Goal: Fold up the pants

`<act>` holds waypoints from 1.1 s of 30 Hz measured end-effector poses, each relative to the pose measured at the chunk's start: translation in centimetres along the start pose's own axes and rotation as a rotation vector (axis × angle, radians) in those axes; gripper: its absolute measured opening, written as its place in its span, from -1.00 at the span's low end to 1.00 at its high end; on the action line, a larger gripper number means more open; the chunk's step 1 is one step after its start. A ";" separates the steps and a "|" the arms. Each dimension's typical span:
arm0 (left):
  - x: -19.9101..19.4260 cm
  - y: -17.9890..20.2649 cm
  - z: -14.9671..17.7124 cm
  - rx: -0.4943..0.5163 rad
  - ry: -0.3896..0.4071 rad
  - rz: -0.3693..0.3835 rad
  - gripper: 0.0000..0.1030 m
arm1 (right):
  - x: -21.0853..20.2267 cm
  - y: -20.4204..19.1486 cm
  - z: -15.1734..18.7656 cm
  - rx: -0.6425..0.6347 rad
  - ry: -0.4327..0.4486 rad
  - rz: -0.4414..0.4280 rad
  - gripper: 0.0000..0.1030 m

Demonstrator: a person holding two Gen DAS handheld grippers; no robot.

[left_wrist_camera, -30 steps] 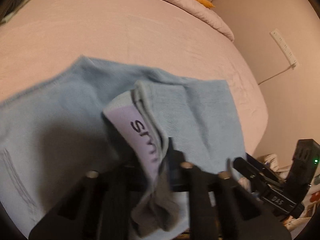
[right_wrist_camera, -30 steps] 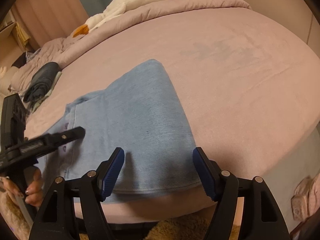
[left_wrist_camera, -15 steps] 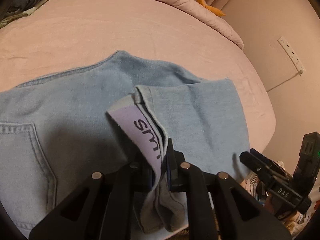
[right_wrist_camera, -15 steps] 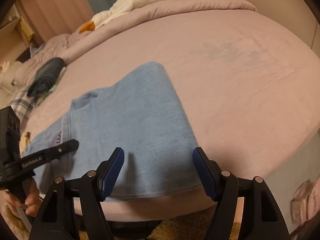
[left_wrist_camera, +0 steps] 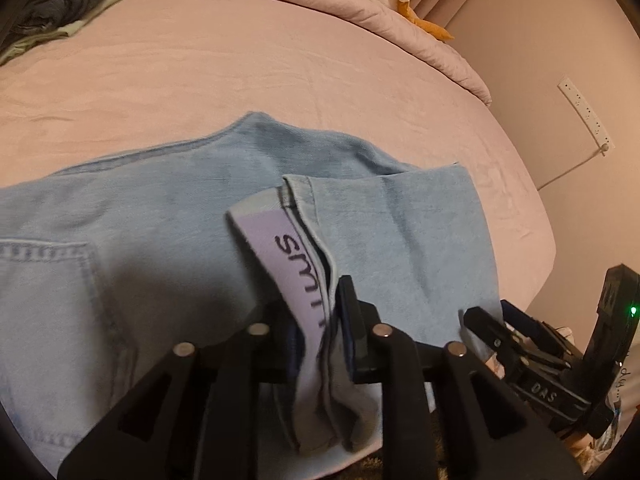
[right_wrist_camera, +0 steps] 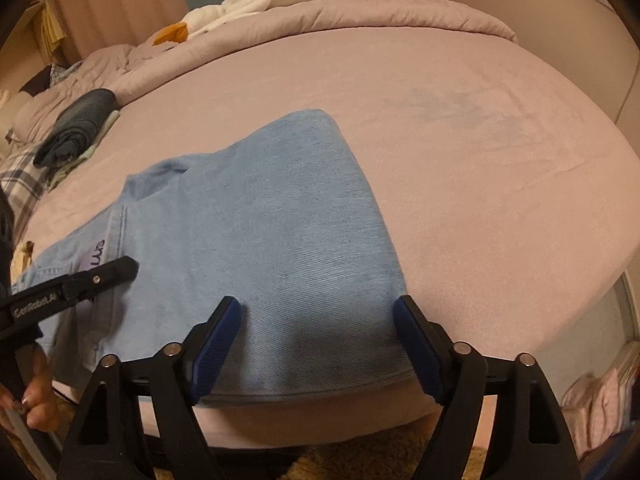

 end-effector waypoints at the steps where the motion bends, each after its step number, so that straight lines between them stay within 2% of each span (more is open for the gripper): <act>1: -0.5 -0.3 0.1 0.001 0.005 -0.012 -0.43 | -0.1 0.0 0.0 0.001 0.002 0.007 0.54; 2: -1.1 -0.5 0.2 0.004 0.010 -0.028 -0.35 | -0.2 0.1 -0.1 0.006 0.006 0.012 0.54; 4: -2.3 -1.1 0.2 0.010 0.037 -0.074 0.24 | -0.5 0.0 -0.1 0.020 0.013 0.014 0.54; 6: -3.8 -1.8 0.2 0.014 0.079 -0.126 0.50 | -0.8 -0.1 -0.4 0.029 0.022 0.013 0.55; 8: -5.5 -2.5 0.2 0.009 0.119 -0.153 0.56 | -1.1 -0.4 -0.6 0.026 0.036 0.001 0.62; 12: -8.8 -3.9 0.5 -0.019 0.188 -0.156 0.83 | -2.3 -1.5 -1.2 -0.004 0.080 -0.011 0.64; 15: -10.9 -5.3 0.5 -0.052 0.240 -0.177 0.91 | -3.1 -2.5 -1.8 -0.022 0.113 -0.021 0.65; 16: -11.6 -6.0 0.4 -0.066 0.257 -0.192 0.93 | -3.3 -2.9 -2.0 -0.026 0.119 -0.030 0.70; 17: -12.0 -6.4 0.4 -0.075 0.268 -0.205 0.93 | -3.5 -3.3 -2.2 -0.030 0.127 -0.042 0.85; 19: -13.0 -8.0 0.7 -0.104 0.285 -0.252 0.93 | -3.9 -4.3 -2.6 -0.039 0.149 -0.074 0.95; 29: -15.2 -14.7 1.8 -0.286 0.308 -0.360 0.93 | -6.2 -11.4 -5.0 -0.199 0.255 -0.162 0.95; 33: -14.8 -16.3 2.5 -0.341 0.283 -0.344 0.93 | -6.6 -13.6 -5.7 -0.239 0.287 -0.162 0.95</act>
Point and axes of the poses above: each gripper's, at about its wrist camera, not at the fingertips, and x roughly the way its jaws point, y to its right, z to its underside, the point moved 6 cm from there along x, roughly the way its jaws point, and after that the axes turned 6 degrees about -z, right-handed, at the moved point
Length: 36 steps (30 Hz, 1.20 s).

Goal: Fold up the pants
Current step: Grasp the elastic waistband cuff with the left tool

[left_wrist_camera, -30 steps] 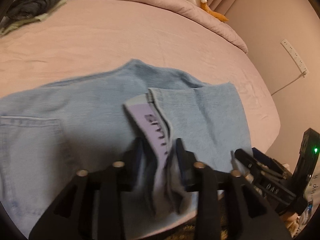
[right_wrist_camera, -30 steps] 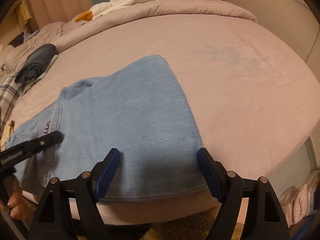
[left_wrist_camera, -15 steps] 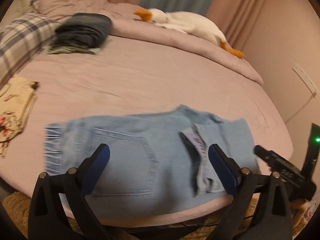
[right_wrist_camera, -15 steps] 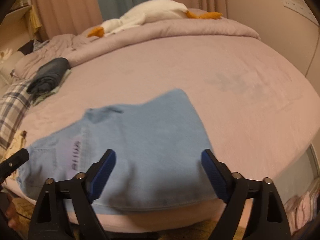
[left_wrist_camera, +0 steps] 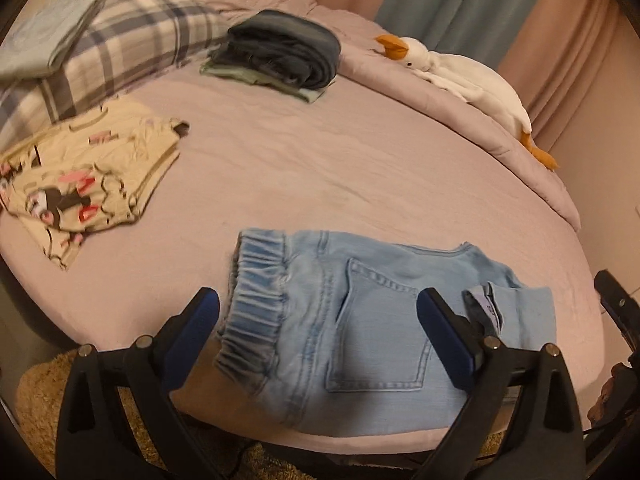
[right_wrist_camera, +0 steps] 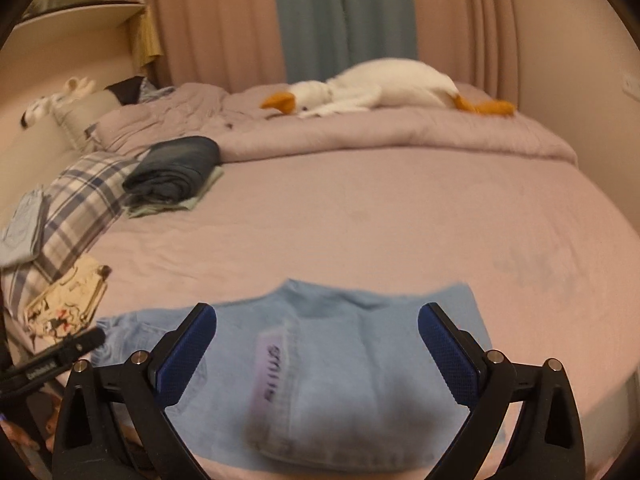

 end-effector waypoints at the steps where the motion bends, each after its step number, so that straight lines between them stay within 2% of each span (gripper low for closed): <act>1: 0.3 -0.2 0.2 -0.005 -0.014 0.009 0.93 | 0.2 -0.1 0.0 0.010 0.003 -0.003 0.95; 4: 1.0 -0.7 0.8 -0.008 -0.048 0.025 0.93 | 1.2 -0.2 0.8 0.037 -0.015 -0.004 0.95; 8: 1.9 -1.4 1.5 -0.021 -0.080 0.028 0.93 | 3.0 0.2 3.1 0.060 -0.105 0.002 0.95; 12: 2.4 -1.6 1.7 -0.031 -0.099 0.052 0.92 | 3.6 0.8 4.4 0.098 -0.145 0.003 0.95; 29: 5.0 -1.2 1.7 -0.009 -0.090 0.112 0.88 | 4.2 -0.1 5.1 0.091 -0.162 -0.024 0.95; 30: 5.0 -1.3 1.7 -0.012 -0.087 0.109 0.81 | 4.3 -0.1 5.2 0.093 -0.165 -0.026 0.95; 32: 5.2 -1.7 1.7 -0.017 -0.073 0.053 0.41 | 4.3 -0.1 5.3 0.097 -0.169 -0.032 0.95; 33: 5.3 -2.0 1.7 -0.023 -0.076 0.031 0.30 | 4.4 -0.2 5.3 0.098 -0.170 -0.035 0.95; 36: 5.1 -2.4 1.6 -0.066 -0.083 0.032 0.14 | 4.5 -0.2 5.5 0.106 -0.174 -0.037 0.95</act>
Point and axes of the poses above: each gripper's, at about its wrist camera, not at the fingertips, and x roughly the way its jaws point, y to its right, z to its underside, the point moved 6 cm from there along x, roughly the way its jaws point, and after that the axes turned 6 degrees about -z, right-handed, at the moved point
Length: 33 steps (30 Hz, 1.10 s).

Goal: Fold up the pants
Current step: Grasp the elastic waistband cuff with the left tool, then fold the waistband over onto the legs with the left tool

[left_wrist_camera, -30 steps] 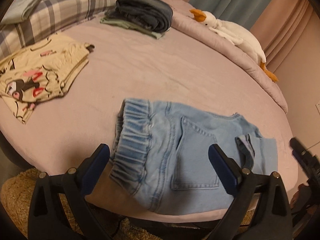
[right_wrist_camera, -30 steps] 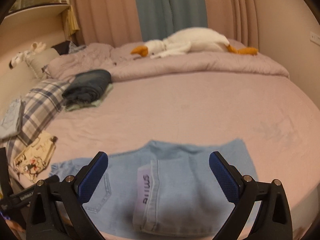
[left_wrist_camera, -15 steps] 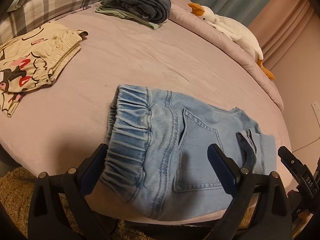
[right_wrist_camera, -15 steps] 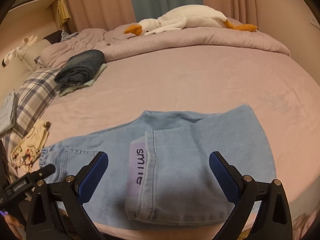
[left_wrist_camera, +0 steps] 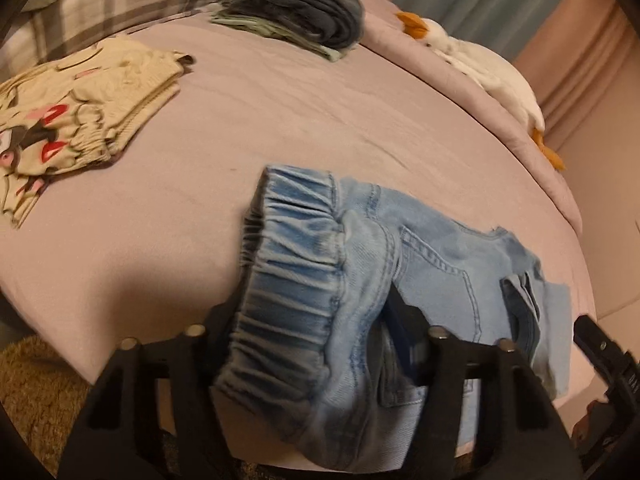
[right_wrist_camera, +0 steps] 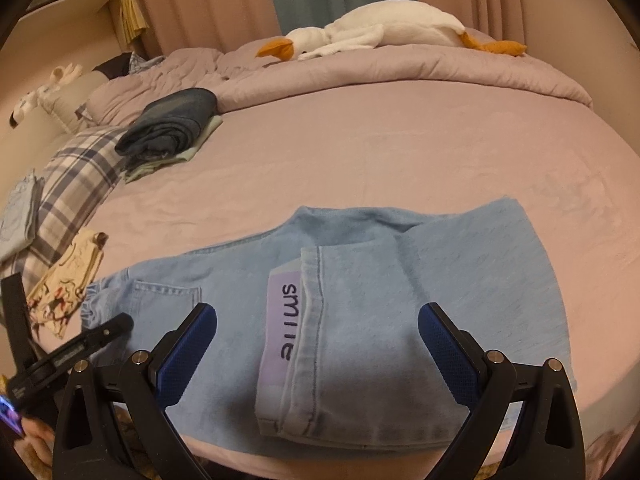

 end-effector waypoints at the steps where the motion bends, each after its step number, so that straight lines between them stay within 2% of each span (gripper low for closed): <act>1: -0.2 0.0 0.0 -0.008 -0.001 -0.002 0.07 | 0.1 0.1 0.0 0.005 -0.003 0.000 0.95; 2: -0.4 0.1 0.0 -0.008 -0.001 -0.007 0.03 | 0.2 0.1 0.0 0.008 -0.005 -0.001 0.95; 4: -1.5 0.7 -0.1 -0.021 -0.005 0.020 -0.19 | 0.2 0.1 0.1 0.017 -0.010 -0.005 0.95; 6: -3.2 1.7 -0.6 -0.016 0.022 0.051 -0.23 | 0.0 0.1 0.1 0.016 -0.004 -0.008 0.95; 12: -8.5 7.1 -2.0 0.092 0.128 0.204 -0.34 | -1.1 0.9 -0.4 0.035 0.033 -0.005 0.95; 15: -9.4 9.4 -1.9 0.152 0.151 0.213 -0.38 | -1.7 1.4 -0.7 0.051 0.052 -0.006 0.95; 23: -9.8 14.1 -1.5 0.263 0.157 0.260 -0.48 | -2.9 2.9 -0.9 0.080 0.085 0.008 0.95; 33: -7.1 19.9 0.3 0.386 0.092 0.281 -0.51 | -3.6 5.6 -0.9 0.145 0.098 0.032 0.95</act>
Point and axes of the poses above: each gripper's, at about its wrist camera, not at the fingertips, and x roughly the way its jaws point, y to its right, z to its underside, the point moved 6 cm from there along x, roughly the way its jaws point, and after that the axes turned 6 degrees about -z, right-handed, at the moved point
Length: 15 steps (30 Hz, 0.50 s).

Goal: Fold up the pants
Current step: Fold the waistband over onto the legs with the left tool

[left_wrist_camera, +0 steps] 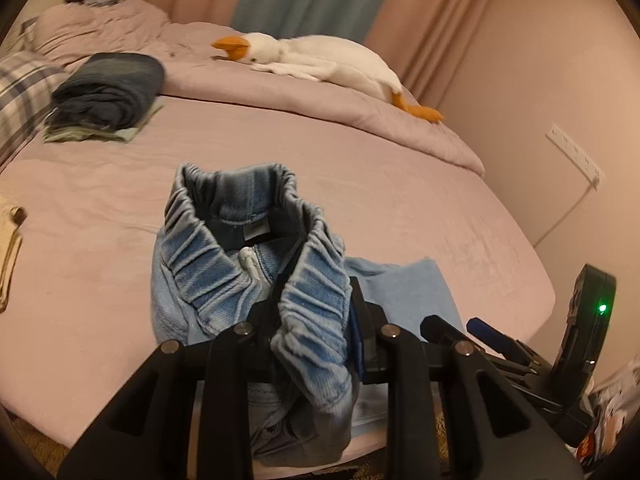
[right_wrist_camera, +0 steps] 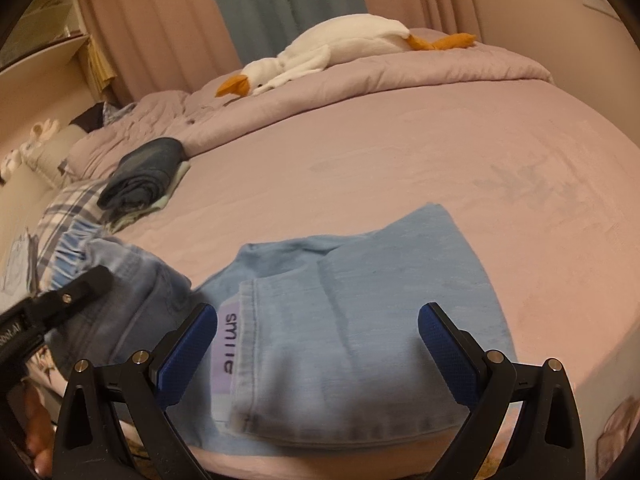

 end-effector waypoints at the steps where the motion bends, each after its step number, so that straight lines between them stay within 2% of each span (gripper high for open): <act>1: 0.7 0.6 0.0 0.018 -0.010 0.001 -0.51 | 0.0 0.3 0.0 0.005 0.000 0.004 0.95; 5: 2.9 1.9 0.5 0.053 -0.060 0.015 -0.49 | -0.3 1.3 0.2 0.029 -0.006 0.022 0.95; 8: 3.8 2.5 1.0 0.051 -0.105 0.077 -0.42 | -0.4 2.0 0.3 0.036 -0.012 0.027 0.95; 11: 3.4 3.2 1.0 0.004 -0.124 0.192 -0.21 | -0.4 2.7 0.4 0.044 -0.024 0.041 0.95; 12: 3.1 3.7 1.2 -0.006 -0.133 0.219 -0.07 | -0.5 2.9 0.5 0.047 -0.025 0.046 0.95; 13: 3.0 4.1 1.2 -0.005 -0.139 0.227 0.06 | -0.5 3.1 0.5 0.047 -0.024 0.047 0.95; 15: 2.4 4.7 1.2 0.018 -0.127 0.221 0.15 | -0.7 3.2 0.5 0.047 -0.021 0.049 0.95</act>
Point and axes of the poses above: each gripper's, at about its wrist camera, not at the fingertips, and x roughly the way its jaws point, y to its right, z to its underside, the point moved 6 cm from there along x, roughly the way its jaws point, and after that the axes turned 6 degrees about -z, right-handed, at the moved point
